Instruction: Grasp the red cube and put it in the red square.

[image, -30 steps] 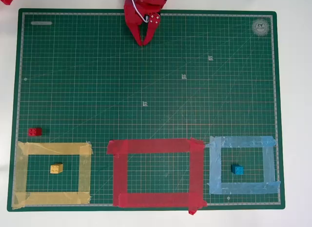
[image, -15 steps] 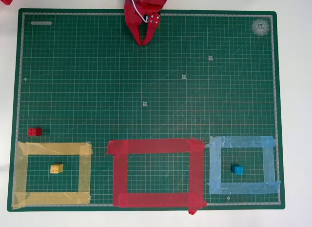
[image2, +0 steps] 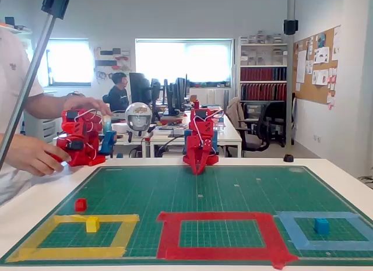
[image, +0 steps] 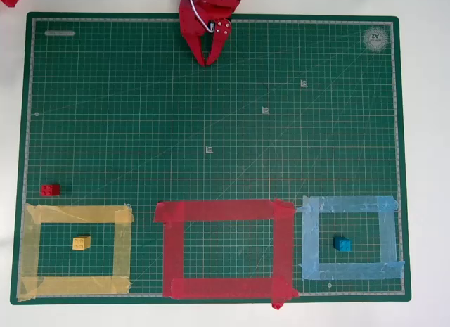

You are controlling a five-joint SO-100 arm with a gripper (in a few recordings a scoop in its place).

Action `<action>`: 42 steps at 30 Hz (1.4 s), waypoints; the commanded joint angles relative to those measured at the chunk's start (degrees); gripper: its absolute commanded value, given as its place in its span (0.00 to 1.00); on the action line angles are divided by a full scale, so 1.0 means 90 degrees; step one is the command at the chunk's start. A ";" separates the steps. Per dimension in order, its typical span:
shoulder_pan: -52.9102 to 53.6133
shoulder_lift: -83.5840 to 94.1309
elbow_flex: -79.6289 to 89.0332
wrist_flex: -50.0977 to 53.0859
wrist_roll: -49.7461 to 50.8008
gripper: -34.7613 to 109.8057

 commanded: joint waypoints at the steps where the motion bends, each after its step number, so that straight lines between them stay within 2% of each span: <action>1: 0.0117 0.0234 0.0039 0.0137 0.0039 0.23; 19: -0.0010 0.0117 0.0020 0.0127 -0.0010 0.23; 21: -0.0078 -0.0049 -0.0439 0.0000 0.0049 0.23; 24: 0.0020 -0.1348 -0.1885 -0.0010 0.0059 0.23; 30: 0.0361 -0.5312 -0.6240 0.0225 0.0488 0.23; 42: 0.1934 -1.1895 -1.2588 0.0459 0.1895 0.23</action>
